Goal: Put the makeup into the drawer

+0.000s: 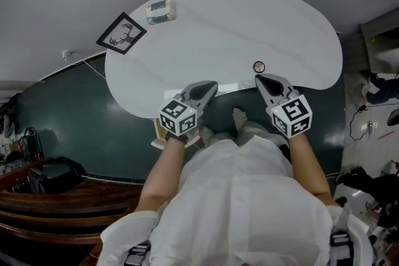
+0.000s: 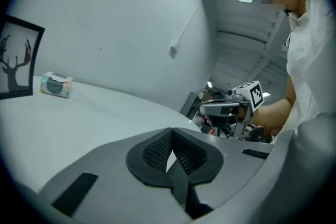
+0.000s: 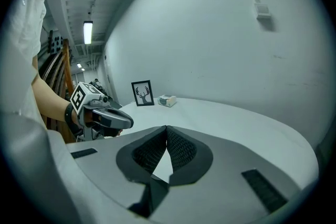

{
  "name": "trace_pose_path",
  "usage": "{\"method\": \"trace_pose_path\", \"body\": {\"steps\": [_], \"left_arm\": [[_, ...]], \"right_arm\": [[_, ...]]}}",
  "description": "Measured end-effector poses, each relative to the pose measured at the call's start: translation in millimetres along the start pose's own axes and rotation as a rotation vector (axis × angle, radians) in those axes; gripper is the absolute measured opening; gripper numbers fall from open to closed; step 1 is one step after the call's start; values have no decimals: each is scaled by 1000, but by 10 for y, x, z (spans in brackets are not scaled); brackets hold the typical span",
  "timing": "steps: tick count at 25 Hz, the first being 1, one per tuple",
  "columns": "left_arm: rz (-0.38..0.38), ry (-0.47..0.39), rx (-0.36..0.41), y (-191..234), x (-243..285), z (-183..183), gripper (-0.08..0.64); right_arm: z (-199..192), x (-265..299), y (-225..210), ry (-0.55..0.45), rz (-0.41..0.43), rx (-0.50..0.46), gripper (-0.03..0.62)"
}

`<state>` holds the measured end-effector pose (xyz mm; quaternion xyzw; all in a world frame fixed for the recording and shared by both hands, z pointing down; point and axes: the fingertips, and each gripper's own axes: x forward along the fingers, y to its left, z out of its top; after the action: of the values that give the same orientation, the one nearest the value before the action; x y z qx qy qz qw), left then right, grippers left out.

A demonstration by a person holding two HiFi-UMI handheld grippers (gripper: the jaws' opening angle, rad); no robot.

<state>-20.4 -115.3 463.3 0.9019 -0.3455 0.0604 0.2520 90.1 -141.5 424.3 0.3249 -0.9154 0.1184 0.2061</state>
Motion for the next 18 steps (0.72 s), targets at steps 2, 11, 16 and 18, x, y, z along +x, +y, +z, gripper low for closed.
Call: {"method": "trace_pose_path", "body": {"steps": [2, 11, 16, 18], "left_arm": [[-31, -5, -5, -42, 194, 68, 17], [-58, 119, 131, -156, 1071, 52, 17], [-17, 230, 269, -132, 1471, -112, 18], [-16, 266, 307, -140, 1608, -190, 22]], "right_arm": [[-37, -64, -152, 8, -15, 8, 9], [-233, -271, -691, 31, -54, 46, 9], [-360, -381, -892, 32, -59, 66, 9], [-401, -440, -971, 30, -61, 72, 9]]}}
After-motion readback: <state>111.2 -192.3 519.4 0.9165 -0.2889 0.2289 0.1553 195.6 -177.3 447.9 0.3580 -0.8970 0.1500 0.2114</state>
